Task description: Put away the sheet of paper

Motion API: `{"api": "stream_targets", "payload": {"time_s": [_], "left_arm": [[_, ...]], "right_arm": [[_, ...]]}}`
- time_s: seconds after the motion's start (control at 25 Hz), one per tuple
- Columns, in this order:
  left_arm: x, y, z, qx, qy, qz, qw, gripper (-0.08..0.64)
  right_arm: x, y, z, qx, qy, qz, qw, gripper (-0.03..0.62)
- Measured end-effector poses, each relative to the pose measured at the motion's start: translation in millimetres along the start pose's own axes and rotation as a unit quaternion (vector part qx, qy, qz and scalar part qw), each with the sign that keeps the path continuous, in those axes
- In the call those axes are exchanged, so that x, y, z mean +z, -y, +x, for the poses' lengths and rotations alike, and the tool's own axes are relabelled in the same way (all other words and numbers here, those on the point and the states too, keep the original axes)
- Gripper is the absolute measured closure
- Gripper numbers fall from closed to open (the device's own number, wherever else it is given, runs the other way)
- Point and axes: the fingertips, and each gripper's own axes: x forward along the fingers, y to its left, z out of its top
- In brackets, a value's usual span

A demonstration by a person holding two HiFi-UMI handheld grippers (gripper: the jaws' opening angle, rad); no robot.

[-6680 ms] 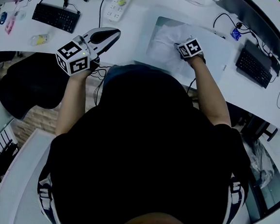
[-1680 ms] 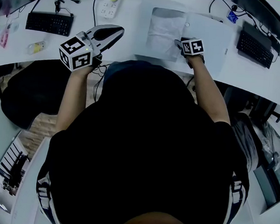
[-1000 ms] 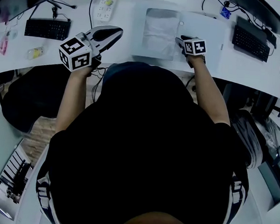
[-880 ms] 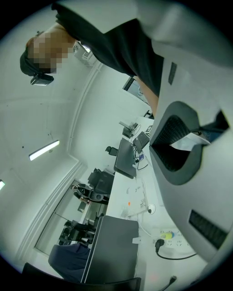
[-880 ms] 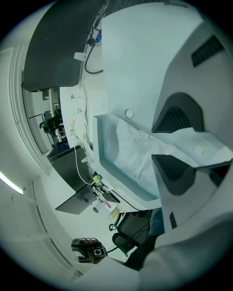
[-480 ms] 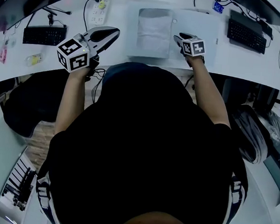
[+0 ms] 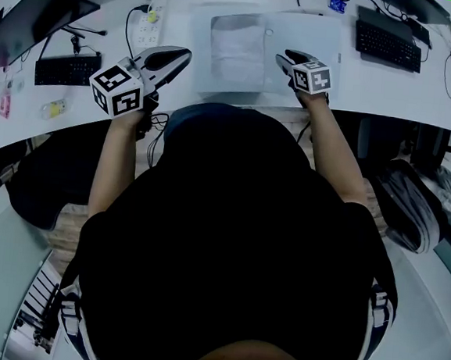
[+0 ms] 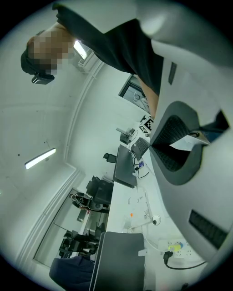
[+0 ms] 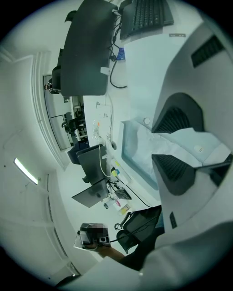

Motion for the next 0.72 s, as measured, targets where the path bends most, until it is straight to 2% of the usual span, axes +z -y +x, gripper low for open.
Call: {"api": "stream_targets", "payload": {"time_s": [0.12,0.4,0.72], "left_arm": [[1.3,7.5,8.5,-0.007,-0.004,0.005,1.0000,0.540],[2.0,24.5,26.4,-0.028,-0.015,0.016,0.9994,0.540],[8.9,39.9,43.5,-0.047,-0.026,0.032,0.9981,0.540]], "right_arm": [[8.2,-1.2,-17.5,-0.002,0.023,0.002,1.000,0.437],[17.5,-16.2,-52.1,-0.005,0.054,-0.026,0.998,0.437],[36.3,-32.3,-92.7,0.020,0.109,0.009,0.994,0.457]]}}
